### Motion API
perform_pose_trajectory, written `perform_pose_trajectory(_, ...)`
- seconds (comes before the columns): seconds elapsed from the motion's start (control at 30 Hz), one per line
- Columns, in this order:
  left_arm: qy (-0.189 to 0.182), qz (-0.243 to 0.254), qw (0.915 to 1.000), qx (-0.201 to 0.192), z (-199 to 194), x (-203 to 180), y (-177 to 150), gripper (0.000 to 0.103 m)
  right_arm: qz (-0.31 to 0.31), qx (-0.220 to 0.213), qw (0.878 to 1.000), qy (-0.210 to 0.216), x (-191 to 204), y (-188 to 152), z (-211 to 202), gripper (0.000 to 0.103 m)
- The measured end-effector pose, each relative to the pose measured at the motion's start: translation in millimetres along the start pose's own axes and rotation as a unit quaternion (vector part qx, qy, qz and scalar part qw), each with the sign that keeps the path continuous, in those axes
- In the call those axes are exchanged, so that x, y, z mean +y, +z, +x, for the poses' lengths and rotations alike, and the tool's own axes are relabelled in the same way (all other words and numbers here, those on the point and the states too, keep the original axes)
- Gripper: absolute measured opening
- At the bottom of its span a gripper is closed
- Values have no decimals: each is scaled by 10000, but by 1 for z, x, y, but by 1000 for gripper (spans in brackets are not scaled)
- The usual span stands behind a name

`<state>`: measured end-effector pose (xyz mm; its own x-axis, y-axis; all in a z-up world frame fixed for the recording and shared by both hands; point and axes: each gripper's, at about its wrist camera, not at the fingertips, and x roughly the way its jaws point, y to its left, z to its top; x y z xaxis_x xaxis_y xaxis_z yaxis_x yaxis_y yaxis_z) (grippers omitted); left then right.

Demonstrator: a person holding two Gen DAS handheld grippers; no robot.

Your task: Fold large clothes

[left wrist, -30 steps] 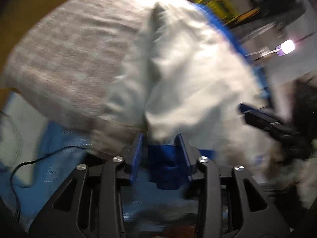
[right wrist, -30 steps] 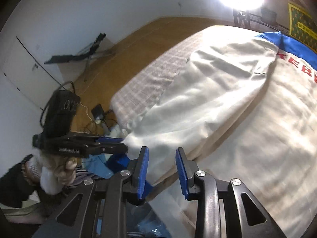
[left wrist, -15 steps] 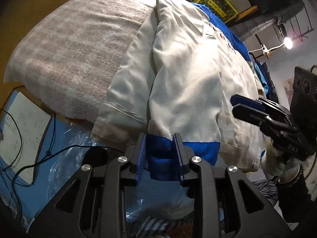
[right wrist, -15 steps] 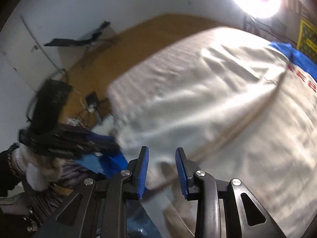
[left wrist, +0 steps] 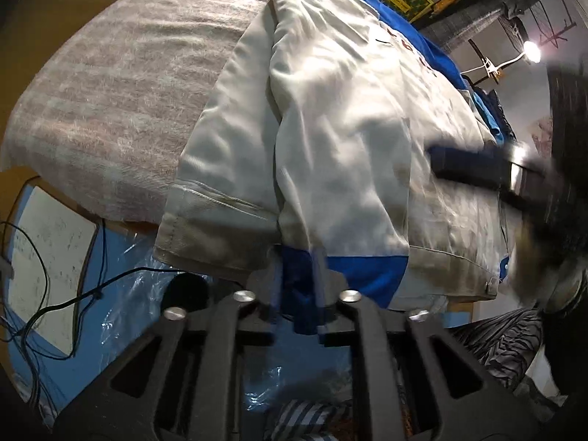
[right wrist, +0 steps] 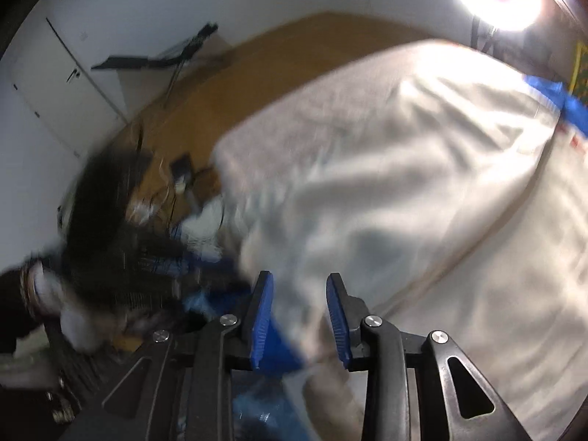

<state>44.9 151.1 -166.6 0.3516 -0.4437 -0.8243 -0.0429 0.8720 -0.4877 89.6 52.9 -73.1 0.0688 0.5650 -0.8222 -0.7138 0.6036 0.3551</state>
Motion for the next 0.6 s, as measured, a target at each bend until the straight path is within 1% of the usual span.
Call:
perform_pose_trajectory(0.07,-60,-55,10000,-46,-4,2,0,6,146,-170,9997,-17,-9,26,-6,30)
perform_pose_trajectory(0.13,-95,-139,9998,-90,-7,5,0,6,391,-311,9987,-66,-20,55,-4,25)
perform_pose_trajectory(0.2,-157,-195,9996,-104,-10,9,-1,6,465,-406,9979,-184,-28,79,4,21)
perform_pose_trajectory(0.27,-163,-192,9996,-123,-11,9,-2,6,348,-385,9970,-572,-34,105,25,19)
perform_pose_trajectory(0.37,-199,-185,9996,-123,-13,10,-2,6,546,-117,9958,-719,-52,130,69,19)
perform_pose_trajectory(0.47,-190,-109,9996,-165,-17,10,-2,6,719,107,9944,-771,-65,135,103,19)
perform_pose_trajectory(0.57,-120,-112,9994,-306,-27,12,-2,6,850,307,9930,-758,-76,131,130,19)
perform_pose_trajectory(0.6,-161,-187,9990,-376,-31,15,-1,6,844,194,9938,-705,-77,130,130,19)
